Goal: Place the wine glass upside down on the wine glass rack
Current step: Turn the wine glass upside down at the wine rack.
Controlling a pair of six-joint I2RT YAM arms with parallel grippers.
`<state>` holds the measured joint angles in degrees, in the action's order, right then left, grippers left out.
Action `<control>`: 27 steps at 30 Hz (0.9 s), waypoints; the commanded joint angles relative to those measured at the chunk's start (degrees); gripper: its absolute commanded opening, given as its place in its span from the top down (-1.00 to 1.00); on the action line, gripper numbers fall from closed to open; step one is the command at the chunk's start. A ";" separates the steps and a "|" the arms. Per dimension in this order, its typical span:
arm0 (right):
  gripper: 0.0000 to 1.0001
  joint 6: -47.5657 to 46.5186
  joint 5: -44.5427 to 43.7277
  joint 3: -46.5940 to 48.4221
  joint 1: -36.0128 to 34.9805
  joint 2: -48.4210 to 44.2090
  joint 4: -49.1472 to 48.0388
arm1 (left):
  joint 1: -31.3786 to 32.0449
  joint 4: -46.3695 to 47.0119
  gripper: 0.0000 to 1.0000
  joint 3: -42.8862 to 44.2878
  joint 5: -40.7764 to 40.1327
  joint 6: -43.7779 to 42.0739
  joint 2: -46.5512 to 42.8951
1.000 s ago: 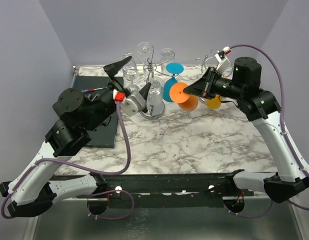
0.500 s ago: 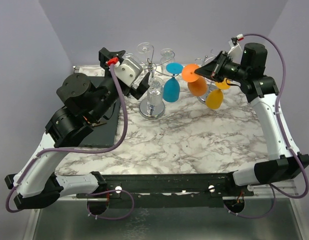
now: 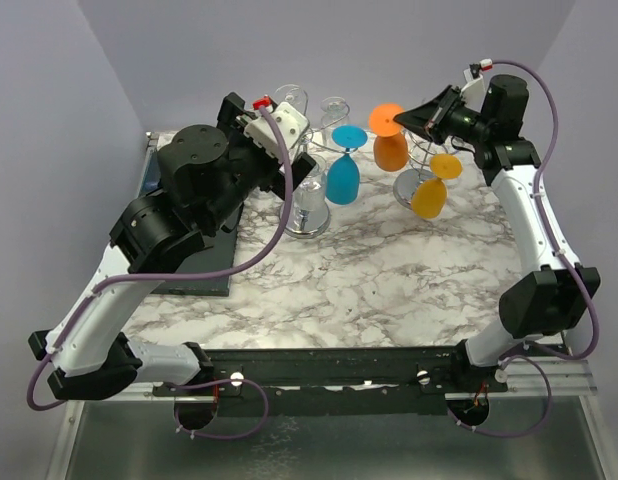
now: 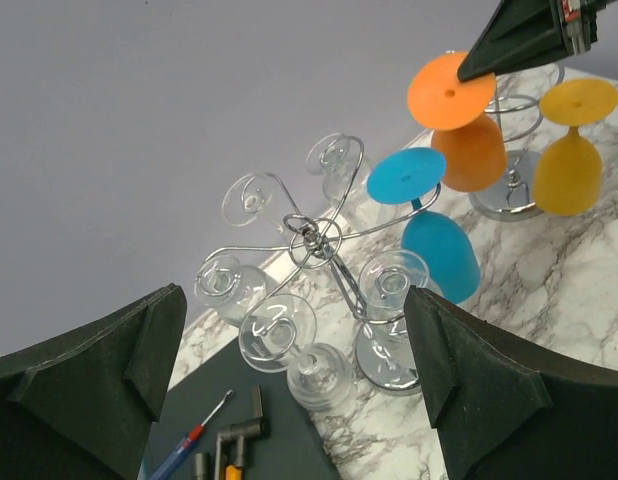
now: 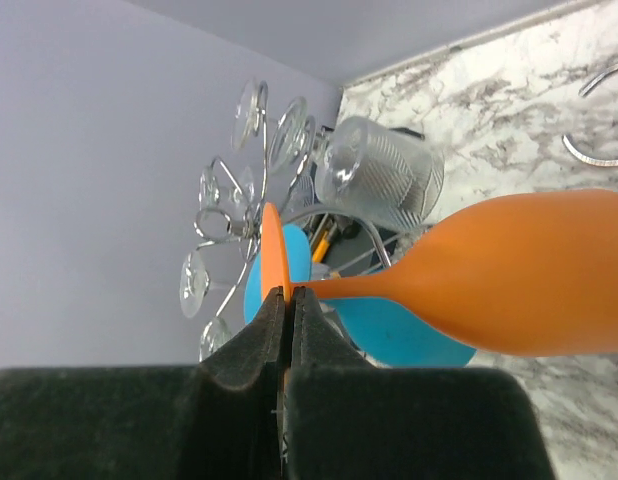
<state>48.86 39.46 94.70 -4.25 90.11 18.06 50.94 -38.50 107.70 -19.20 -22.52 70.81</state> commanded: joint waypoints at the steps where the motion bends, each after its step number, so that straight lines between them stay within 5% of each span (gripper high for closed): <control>1: 0.99 4.65 3.33 0.62 0.75 4.44 -9.24 | -0.55 -6.14 -0.98 3.36 -3.73 0.51 2.66; 27: 0.99 14.85 -5.84 -5.87 0.40 12.35 -28.47 | -0.66 -5.93 -0.98 2.84 -3.74 -0.13 2.31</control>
<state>61.63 37.23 91.39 -3.68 101.27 -5.19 50.59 -43.90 109.47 -22.11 -22.96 73.82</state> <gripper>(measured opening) 0.012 0.988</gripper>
